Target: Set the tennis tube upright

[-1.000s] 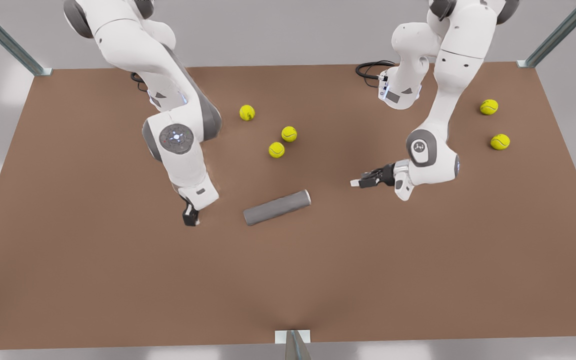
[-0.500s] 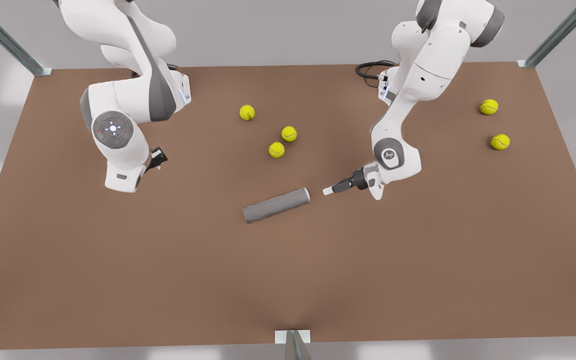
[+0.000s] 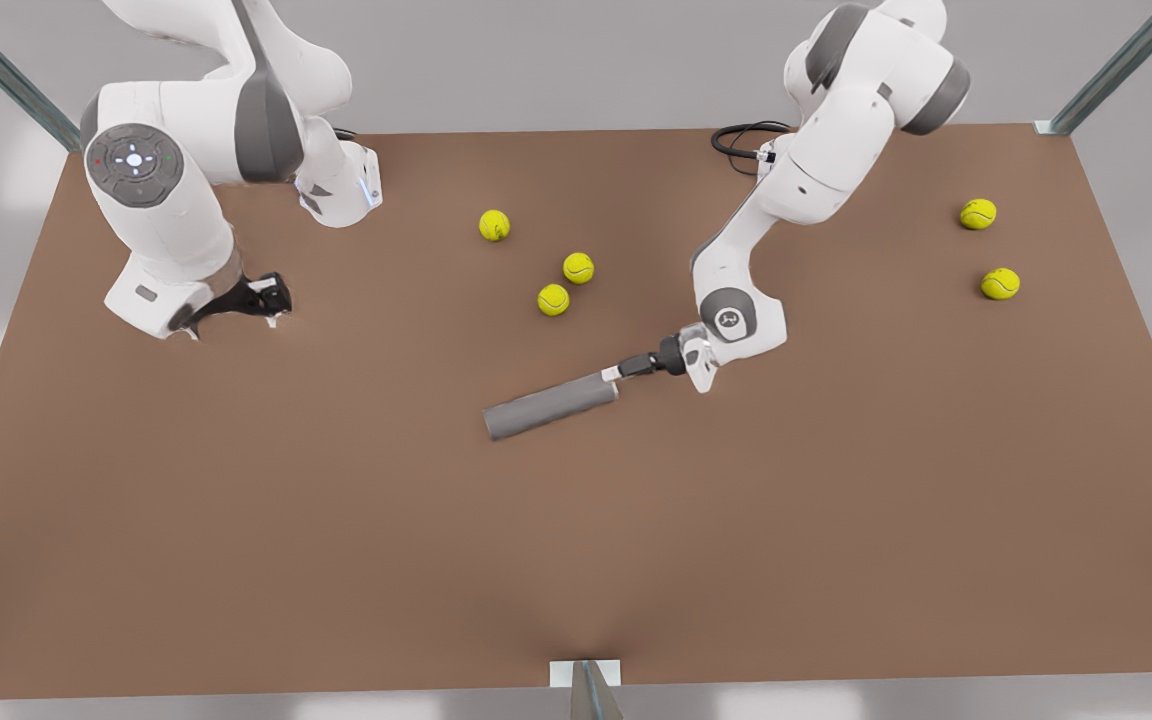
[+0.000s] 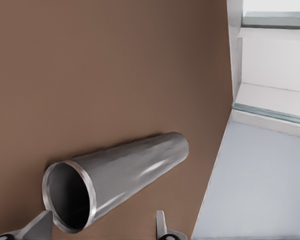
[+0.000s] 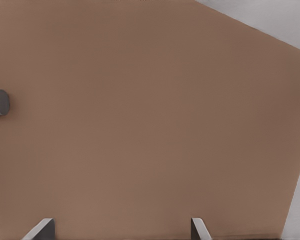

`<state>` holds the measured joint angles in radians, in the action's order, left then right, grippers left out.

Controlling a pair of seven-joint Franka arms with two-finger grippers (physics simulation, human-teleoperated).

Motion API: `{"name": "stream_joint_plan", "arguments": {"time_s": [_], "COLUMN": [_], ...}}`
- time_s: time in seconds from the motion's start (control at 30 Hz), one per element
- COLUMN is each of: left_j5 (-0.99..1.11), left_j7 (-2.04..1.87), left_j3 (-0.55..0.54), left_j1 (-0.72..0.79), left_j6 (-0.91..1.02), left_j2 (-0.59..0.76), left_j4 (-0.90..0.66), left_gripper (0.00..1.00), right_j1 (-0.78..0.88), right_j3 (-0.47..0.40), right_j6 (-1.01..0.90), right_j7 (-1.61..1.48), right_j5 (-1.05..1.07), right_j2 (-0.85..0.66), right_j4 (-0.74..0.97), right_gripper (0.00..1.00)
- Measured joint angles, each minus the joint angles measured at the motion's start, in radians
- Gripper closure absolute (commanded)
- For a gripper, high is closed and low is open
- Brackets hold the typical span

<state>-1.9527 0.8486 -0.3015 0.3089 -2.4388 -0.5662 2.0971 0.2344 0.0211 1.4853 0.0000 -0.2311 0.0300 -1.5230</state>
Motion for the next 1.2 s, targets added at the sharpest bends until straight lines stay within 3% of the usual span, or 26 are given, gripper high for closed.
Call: {"name": "stream_joint_plan", "arguments": {"time_s": [0.67,1.2], "left_j5": [-0.058,-0.079], "left_j7": [0.147,0.189], "left_j3": [-0.047,-0.063], "left_j1": [0.012,-0.008], "left_j6": [-0.001,0.002], "left_j2": [-0.112,-0.084], "left_j4": [-0.112,-0.123], "left_gripper": [0.0,0.0], "right_j1": [-0.251,-0.127], "right_j3": [-0.009,-0.01], "right_j6": [-0.032,-0.035], "right_j7": [0.138,0.159], "right_j5": [0.013,0.02], "right_j2": [-0.013,-0.002], "right_j4": [0.01,0.032], "right_gripper": [0.0,0.0]}}
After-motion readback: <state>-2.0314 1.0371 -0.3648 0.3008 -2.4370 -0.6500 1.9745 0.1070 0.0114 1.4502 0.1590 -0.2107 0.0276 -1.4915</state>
